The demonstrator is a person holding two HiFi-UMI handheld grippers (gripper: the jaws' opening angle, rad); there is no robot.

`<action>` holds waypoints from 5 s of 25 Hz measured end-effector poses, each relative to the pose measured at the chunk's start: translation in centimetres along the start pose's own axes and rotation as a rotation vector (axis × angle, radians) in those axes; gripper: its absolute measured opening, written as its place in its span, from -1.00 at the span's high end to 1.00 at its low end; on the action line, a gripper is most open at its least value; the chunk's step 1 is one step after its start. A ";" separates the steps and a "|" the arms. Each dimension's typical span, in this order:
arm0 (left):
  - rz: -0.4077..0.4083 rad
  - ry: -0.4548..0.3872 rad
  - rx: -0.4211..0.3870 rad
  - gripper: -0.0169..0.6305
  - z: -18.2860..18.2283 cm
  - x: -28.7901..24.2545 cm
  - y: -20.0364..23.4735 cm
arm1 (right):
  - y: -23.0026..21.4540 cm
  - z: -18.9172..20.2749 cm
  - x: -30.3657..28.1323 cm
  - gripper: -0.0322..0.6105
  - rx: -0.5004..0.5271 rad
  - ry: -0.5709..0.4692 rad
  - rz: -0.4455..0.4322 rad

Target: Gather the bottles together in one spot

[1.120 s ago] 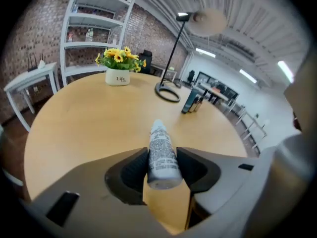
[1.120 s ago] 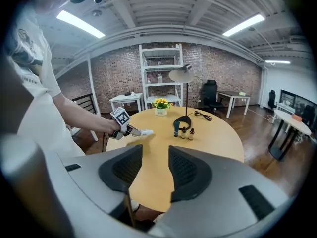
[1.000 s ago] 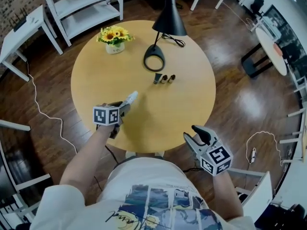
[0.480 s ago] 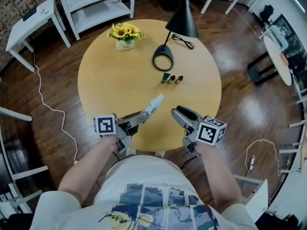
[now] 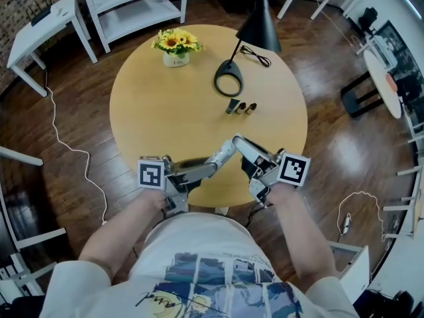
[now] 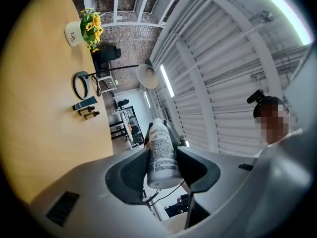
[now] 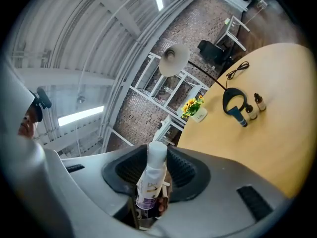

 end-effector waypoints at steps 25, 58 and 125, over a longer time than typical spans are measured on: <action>-0.814 0.318 -0.494 0.32 -0.2 11.1 3.4 | -7.0 -4.4 -10.9 0.52 0.657 -0.055 0.543; -0.854 0.389 -0.389 0.33 1.9 13.0 4.8 | -19.0 -6.3 -15.4 0.52 0.774 -0.121 0.816; -1.247 0.111 -0.588 0.32 23.2 1.2 -10.9 | 2.3 18.5 31.8 0.22 0.636 0.038 0.528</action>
Point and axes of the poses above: the fingertips, and each gripper's own axes: x backward along the fingers, y to its left, z out of its underside, the point moved 6 cm from there along x, backward along the fingers, and after that the axes turned 2 degrees about y, right-handed, at the moved point
